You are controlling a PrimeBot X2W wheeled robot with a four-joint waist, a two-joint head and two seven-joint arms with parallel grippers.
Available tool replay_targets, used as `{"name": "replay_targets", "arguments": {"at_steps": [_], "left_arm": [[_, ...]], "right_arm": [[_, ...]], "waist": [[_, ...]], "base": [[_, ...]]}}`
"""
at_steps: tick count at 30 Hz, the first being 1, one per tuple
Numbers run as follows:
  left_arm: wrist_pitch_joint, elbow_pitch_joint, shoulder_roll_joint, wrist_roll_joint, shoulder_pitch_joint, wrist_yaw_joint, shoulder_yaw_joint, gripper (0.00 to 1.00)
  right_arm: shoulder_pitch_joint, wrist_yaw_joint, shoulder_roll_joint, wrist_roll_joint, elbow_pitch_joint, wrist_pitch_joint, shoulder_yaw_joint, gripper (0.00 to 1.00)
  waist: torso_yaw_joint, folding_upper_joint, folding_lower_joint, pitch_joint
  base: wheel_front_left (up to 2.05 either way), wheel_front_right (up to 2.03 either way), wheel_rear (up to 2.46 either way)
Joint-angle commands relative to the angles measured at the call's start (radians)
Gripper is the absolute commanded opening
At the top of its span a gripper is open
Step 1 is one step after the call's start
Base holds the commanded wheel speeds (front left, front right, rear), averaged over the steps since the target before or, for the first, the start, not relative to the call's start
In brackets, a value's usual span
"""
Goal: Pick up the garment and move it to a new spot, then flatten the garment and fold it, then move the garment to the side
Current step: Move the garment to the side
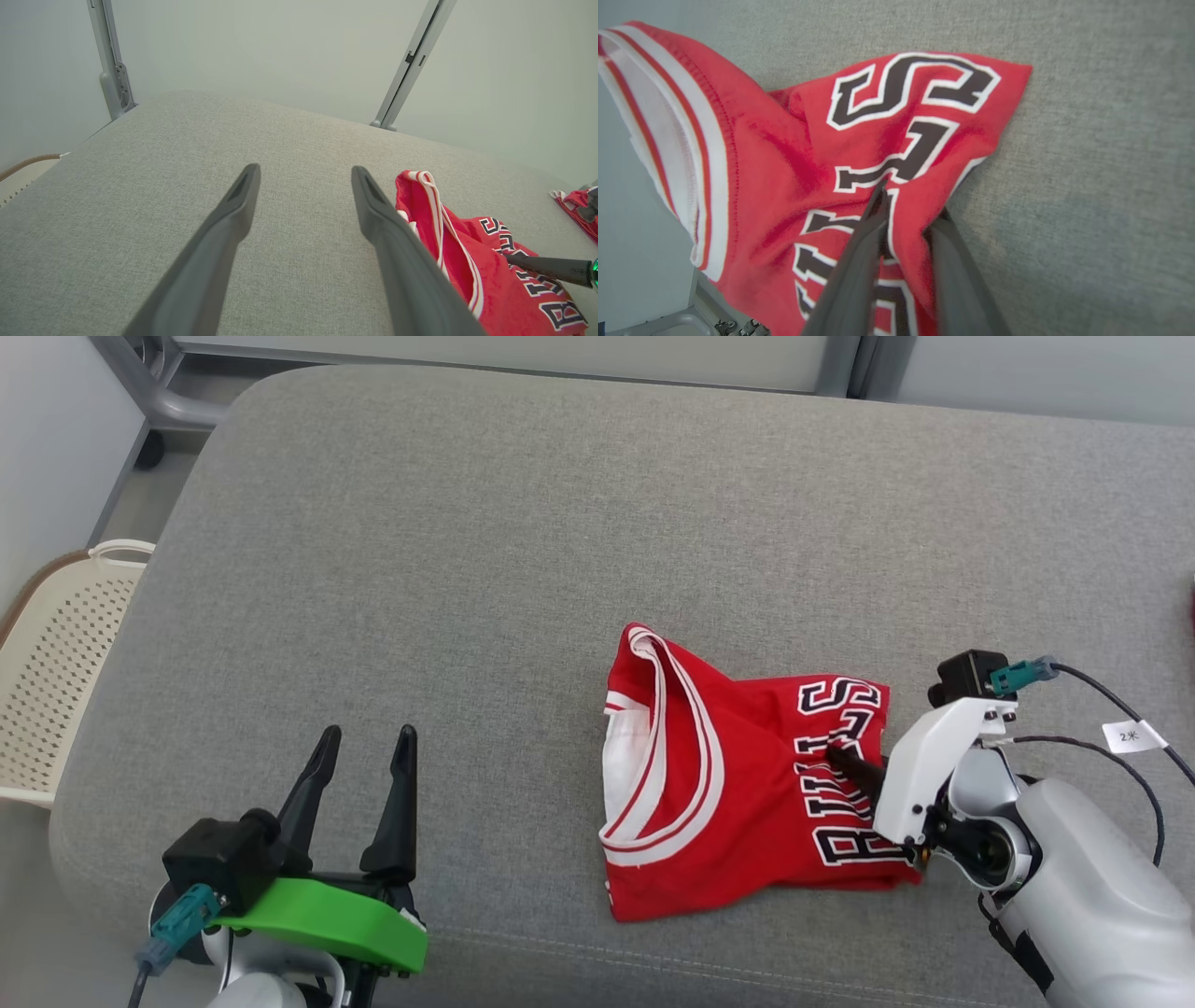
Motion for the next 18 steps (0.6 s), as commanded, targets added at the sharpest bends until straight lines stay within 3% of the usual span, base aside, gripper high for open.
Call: {"name": "replay_targets", "arguments": {"at_steps": [1,18], "left_arm": [[0.003,-0.004,0.007,0.001,0.006,0.006,0.002,1.00],[-0.003,-0.012,-0.007,0.007,0.009,0.001,-0.016,1.00]], "right_arm": [[-0.019,0.000,-0.005,0.007,-0.011,-0.017,0.008,0.00],[-0.105,0.000,-0.196,-0.006,-0.112,0.029,-0.028,0.00]], "waist": [[-0.005,0.0000,0.0000,-0.003],[-0.122,0.0000,0.0000,-0.033]], "base": [[0.00,0.00,0.00],[0.00,0.00,0.00]]}}
